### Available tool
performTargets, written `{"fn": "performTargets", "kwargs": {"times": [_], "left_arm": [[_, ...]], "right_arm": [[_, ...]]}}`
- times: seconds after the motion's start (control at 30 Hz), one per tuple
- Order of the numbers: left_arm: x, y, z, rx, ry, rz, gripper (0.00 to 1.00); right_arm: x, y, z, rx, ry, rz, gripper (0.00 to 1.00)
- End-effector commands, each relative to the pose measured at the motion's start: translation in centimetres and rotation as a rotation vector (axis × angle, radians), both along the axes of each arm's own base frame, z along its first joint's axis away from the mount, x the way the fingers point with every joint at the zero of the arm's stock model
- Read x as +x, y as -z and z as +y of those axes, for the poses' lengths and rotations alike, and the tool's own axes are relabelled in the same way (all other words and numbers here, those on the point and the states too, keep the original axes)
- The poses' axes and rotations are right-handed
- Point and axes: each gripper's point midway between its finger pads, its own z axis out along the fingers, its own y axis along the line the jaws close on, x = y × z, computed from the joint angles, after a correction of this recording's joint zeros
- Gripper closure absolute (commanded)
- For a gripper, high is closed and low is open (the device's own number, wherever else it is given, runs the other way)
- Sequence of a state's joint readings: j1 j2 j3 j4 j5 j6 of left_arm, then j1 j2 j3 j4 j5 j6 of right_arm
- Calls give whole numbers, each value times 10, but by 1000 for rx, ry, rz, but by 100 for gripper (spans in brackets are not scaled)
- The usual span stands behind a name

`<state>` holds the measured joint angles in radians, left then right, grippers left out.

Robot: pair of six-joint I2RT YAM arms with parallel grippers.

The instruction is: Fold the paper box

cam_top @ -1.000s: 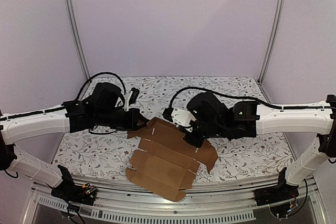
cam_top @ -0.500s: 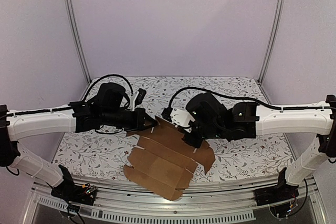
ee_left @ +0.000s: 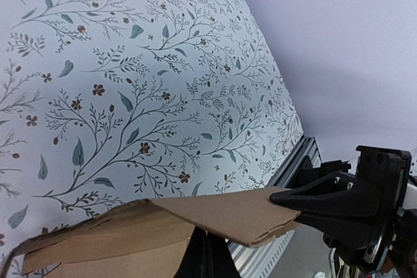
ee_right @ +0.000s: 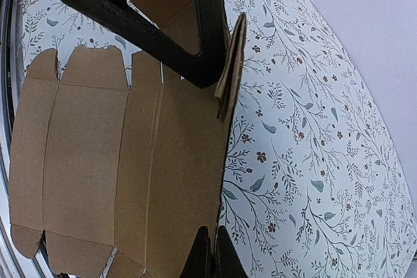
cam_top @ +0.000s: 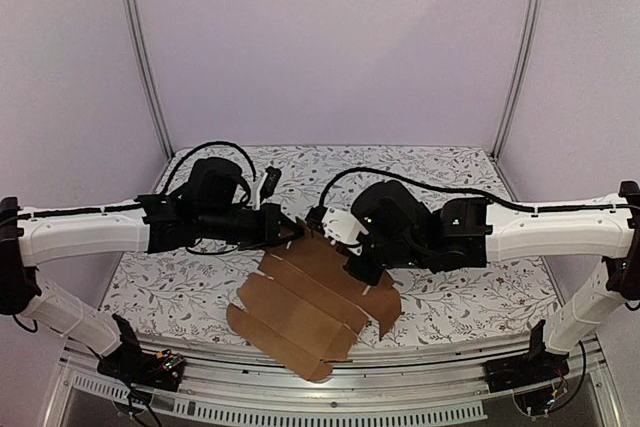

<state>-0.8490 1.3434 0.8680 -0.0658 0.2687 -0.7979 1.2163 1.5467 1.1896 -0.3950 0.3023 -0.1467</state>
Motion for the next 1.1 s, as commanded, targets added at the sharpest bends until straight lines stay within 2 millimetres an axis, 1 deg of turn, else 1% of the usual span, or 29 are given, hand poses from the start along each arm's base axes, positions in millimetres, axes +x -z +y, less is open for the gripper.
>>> {"fn": "performTargets", "kwargs": {"times": [0.0, 0.13, 0.3, 0.4, 0.6, 0.8, 0.87, 0.93, 1.07], "left_arm": [[6, -5, 1, 16, -26, -46, 100], [1, -6, 10, 49, -15, -70, 100], [-9, 5, 30, 130, -13, -76, 100], [-16, 10, 40, 158, -6, -84, 100], [-25, 21, 66, 234, -29, -100, 94], [-26, 44, 92, 325, -94, -112, 92], [-27, 51, 95, 338, -94, -109, 91], [-21, 55, 100, 361, -128, -128, 90], [-16, 60, 98, 372, -135, -142, 90]], "right_arm": [[-13, 2, 8, 26, -33, 13, 100], [-6, 1, 4, 16, 4, -13, 100], [4, 9, 1, -9, 35, -7, 100], [10, 9, 1, 1, 43, 11, 100], [26, 14, -3, 26, 56, 93, 100], [34, 19, -6, 72, 30, 206, 100], [36, 20, -7, 80, 25, 233, 100], [30, 23, -4, 93, -12, 280, 100], [26, 26, -1, 106, -38, 326, 100]]}}
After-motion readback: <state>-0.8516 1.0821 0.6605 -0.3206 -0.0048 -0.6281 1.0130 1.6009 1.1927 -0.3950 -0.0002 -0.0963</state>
